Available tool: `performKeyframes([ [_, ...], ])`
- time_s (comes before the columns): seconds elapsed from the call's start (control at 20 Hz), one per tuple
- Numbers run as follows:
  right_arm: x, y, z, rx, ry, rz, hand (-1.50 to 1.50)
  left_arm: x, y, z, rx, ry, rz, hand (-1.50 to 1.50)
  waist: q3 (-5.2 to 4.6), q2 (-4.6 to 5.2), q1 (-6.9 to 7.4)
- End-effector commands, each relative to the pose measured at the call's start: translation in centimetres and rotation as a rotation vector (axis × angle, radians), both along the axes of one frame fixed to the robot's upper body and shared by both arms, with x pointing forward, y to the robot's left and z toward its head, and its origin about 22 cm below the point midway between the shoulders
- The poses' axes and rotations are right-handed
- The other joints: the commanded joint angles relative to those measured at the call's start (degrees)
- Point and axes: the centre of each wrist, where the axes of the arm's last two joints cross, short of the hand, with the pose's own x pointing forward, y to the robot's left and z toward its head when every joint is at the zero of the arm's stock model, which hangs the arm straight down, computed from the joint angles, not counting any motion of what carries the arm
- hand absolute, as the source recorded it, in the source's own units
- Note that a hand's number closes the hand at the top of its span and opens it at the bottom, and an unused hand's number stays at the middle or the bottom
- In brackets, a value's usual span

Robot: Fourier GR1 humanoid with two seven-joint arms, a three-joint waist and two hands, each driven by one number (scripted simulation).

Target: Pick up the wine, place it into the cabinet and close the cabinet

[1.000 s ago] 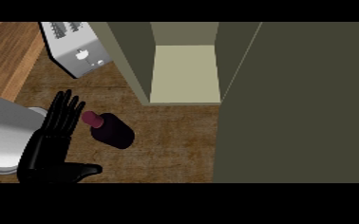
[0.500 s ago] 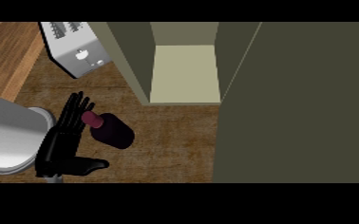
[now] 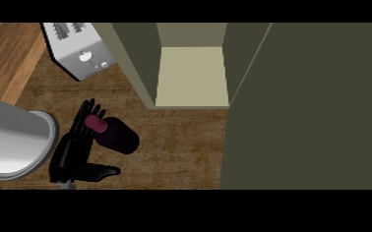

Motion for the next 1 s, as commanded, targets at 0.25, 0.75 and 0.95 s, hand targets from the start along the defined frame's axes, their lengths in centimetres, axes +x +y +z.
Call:
performKeyframes([
  [0.25,-2.9,-0.6,1.5,0.048,-0.054,0.077,-1.50,0.6,0.4,-2.2,0.024,0.002,0.011,-1.50,0.01,0.03,0.03],
  [0.75,-3.0,0.6,2.2,0.032,-0.048,0.066,-1.50,0.4,-1.4,-4.2,-0.019,0.054,-0.037,-1.50,0.00,-0.01,0.27],
  [0.95,-4.8,-0.1,1.9,0.038,-0.048,0.061,-1.50,0.1,-0.4,-5.7,-0.027,0.036,-0.037,-1.50,0.01,-0.04,-0.16],
])
